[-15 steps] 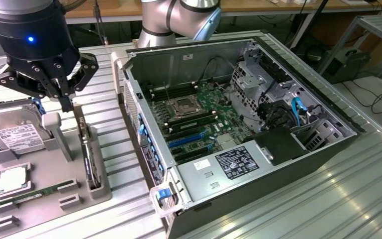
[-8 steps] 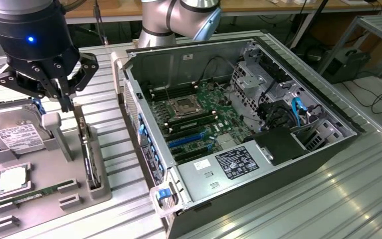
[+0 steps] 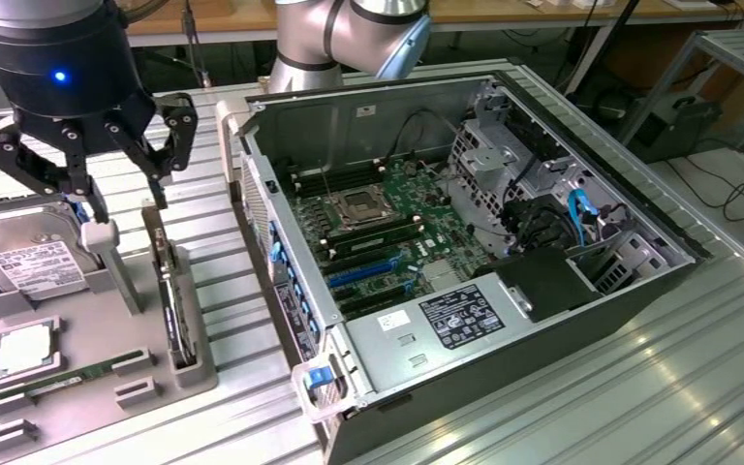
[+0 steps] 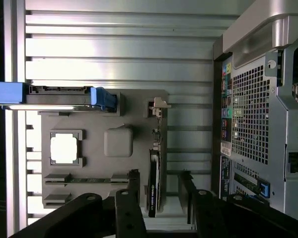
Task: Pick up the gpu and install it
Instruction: 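Pick up the gpu and move the gpu toward the slot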
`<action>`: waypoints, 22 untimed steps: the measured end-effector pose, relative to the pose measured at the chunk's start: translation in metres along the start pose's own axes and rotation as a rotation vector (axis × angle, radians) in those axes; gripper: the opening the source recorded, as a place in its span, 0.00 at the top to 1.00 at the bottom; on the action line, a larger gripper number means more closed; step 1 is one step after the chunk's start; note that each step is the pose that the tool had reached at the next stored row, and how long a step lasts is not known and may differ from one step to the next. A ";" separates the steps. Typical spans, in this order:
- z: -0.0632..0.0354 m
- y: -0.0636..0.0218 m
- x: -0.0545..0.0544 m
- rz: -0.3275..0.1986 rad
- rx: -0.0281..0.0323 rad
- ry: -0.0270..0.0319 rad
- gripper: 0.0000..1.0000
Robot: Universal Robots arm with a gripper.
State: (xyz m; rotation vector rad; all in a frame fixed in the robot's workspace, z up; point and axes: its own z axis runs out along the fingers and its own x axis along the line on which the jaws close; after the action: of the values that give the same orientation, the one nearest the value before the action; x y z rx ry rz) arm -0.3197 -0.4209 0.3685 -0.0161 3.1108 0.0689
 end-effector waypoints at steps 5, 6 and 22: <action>0.0051 -0.0002 0.000 0.000 0.0017 0.0020 0.40; 0.0072 -0.0008 0.000 0.000 0.0023 0.0026 0.40; 0.0440 -0.0176 0.001 -0.010 0.0074 0.0128 0.40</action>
State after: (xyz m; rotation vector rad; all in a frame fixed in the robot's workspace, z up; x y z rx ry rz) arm -0.3197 -0.4366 0.3237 -0.0322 3.1235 0.0572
